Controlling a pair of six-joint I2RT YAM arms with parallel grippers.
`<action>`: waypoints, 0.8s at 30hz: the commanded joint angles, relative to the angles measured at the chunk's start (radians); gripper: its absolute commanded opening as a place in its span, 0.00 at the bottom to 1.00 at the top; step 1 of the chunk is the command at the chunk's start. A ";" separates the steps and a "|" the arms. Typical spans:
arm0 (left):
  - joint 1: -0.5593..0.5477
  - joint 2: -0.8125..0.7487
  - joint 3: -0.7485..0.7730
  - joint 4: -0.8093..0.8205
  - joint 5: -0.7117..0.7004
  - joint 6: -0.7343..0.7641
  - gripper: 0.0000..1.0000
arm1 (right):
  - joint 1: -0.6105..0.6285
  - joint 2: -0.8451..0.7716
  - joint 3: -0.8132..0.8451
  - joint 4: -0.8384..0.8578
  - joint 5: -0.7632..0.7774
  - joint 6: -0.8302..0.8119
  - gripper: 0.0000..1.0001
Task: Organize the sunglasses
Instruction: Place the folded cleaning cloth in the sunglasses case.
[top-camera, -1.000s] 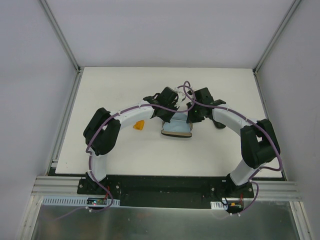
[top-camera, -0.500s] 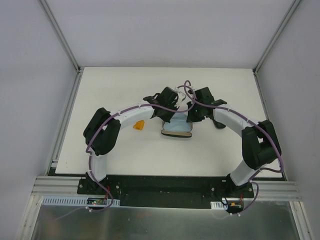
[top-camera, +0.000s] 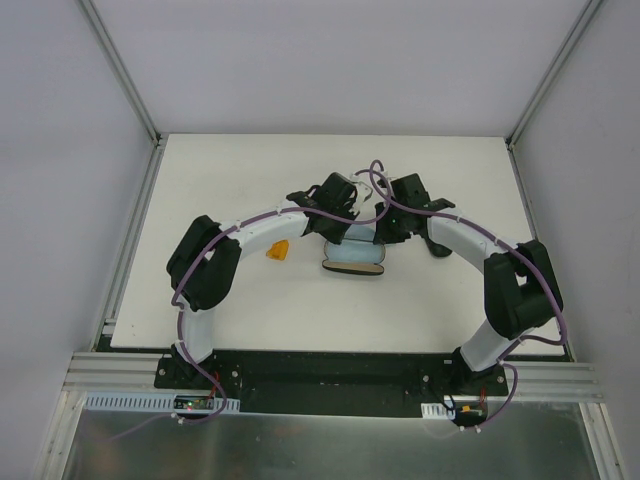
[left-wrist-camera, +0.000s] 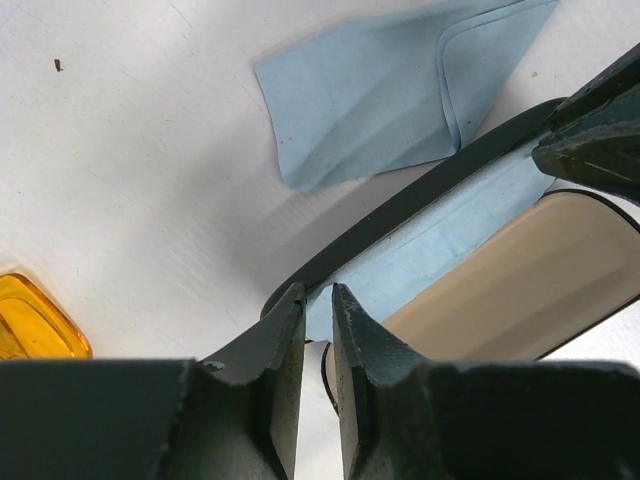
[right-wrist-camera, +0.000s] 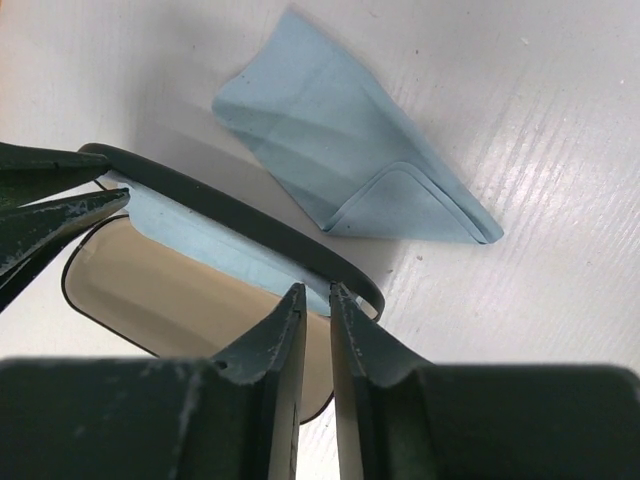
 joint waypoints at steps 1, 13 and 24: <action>0.008 -0.025 0.036 0.003 -0.027 0.004 0.17 | -0.006 -0.022 0.022 0.010 0.007 -0.001 0.18; 0.009 -0.070 0.034 0.002 -0.064 -0.004 0.23 | -0.006 -0.077 -0.007 0.022 0.041 -0.005 0.35; 0.011 -0.258 -0.102 0.002 -0.109 -0.130 0.35 | -0.009 -0.098 -0.037 0.038 0.084 0.008 0.34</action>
